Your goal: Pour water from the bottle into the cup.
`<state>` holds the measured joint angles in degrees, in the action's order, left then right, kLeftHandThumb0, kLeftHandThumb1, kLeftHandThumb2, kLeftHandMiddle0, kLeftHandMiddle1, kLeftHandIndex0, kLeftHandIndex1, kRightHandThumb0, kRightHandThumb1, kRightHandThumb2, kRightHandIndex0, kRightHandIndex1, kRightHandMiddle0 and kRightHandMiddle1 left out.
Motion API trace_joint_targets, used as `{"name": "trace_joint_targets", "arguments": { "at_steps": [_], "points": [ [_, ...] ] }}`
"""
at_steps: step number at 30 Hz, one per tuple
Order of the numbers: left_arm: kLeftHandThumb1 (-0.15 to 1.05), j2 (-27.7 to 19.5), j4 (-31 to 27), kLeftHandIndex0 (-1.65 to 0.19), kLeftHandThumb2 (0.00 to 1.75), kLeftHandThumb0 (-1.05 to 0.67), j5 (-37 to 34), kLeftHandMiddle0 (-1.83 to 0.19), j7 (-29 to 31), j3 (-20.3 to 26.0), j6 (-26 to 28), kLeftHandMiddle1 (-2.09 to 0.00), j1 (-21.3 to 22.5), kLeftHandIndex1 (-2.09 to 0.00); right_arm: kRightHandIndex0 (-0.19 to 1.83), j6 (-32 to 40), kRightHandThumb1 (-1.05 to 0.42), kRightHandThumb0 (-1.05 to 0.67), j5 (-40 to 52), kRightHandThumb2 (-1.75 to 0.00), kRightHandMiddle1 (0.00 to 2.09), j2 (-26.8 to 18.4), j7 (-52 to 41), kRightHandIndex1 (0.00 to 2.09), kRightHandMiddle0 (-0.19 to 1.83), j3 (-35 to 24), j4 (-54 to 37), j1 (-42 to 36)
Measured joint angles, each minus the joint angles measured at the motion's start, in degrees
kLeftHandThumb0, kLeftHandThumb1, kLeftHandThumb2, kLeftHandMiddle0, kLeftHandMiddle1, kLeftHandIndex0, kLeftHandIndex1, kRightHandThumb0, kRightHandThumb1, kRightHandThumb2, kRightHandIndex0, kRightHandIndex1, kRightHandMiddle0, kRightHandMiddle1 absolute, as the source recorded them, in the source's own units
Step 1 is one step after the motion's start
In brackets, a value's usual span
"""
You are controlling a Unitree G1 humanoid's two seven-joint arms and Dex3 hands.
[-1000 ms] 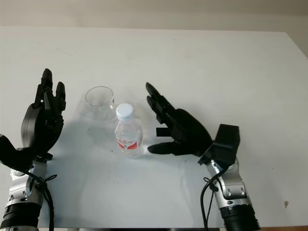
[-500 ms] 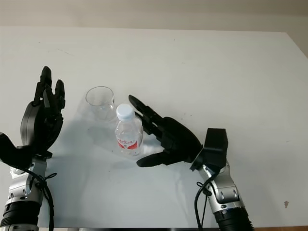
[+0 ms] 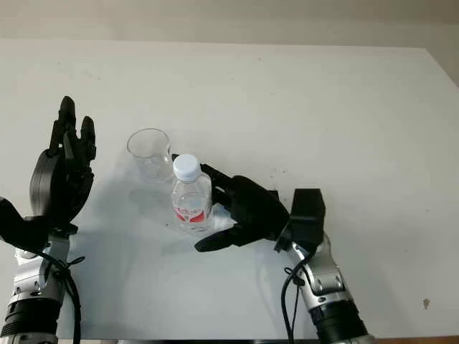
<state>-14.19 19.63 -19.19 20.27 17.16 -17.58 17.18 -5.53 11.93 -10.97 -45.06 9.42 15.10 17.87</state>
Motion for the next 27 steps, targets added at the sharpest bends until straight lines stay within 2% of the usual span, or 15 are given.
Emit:
{"name": "trace_joint_targets", "arguments": {
  "at_steps": [9,14,16,19,23,26,27],
  "points": [
    [1.05,0.1,0.0,0.19,0.75,-0.70,0.0,0.19,-0.3,0.0,-1.2,0.00,-0.1,0.00,0.17,-1.1,-0.75,-0.90,-1.2,-0.06,0.20,0.3,0.4,0.13,0.10,0.2,3.3,2.3],
    [1.05,0.2,0.0,0.19,0.76,-0.70,0.0,0.19,-0.7,0.0,-1.2,0.00,-0.2,0.00,0.20,-4.4,-0.75,-0.85,-1.6,-0.05,0.25,0.6,0.0,0.15,0.12,0.2,5.9,3.0],
    [1.05,0.2,0.0,0.19,0.76,-0.70,0.0,0.19,-0.7,0.0,-1.2,0.00,-0.2,0.00,0.24,-4.8,-0.74,-0.84,-1.6,-0.05,0.35,1.0,0.0,0.15,0.11,0.2,6.6,3.4],
    [1.05,0.2,0.0,0.19,0.76,-0.69,0.0,0.19,-0.8,-0.1,-1.2,0.00,-0.3,0.00,0.35,-4.8,-0.74,-0.83,-1.6,-0.06,0.70,1.6,-0.1,0.20,0.06,0.2,7.4,4.1],
    [1.05,0.2,-0.1,0.19,0.76,-0.69,0.2,0.19,-1.0,-0.1,-1.2,0.00,-0.3,0.00,0.55,-5.8,-0.74,-0.81,-2.8,-0.05,0.98,2.0,-0.5,0.41,0.16,1.0,8.3,5.3],
    [1.05,0.2,-0.1,0.19,0.76,-0.69,0.2,0.19,-1.0,-0.1,-1.2,0.00,-0.3,0.00,0.53,-6.7,-0.68,-0.70,-3.5,-0.05,1.19,2.1,-0.7,0.97,0.31,1.3,9.0,6.0],
    [1.05,0.2,-0.1,0.19,0.76,-0.69,0.2,0.19,-1.0,-0.1,-1.2,0.00,-0.3,0.00,0.53,-6.8,-0.68,-0.67,-3.6,-0.05,1.24,2.1,-0.7,1.09,0.34,1.3,9.0,6.1]
  ]
}}
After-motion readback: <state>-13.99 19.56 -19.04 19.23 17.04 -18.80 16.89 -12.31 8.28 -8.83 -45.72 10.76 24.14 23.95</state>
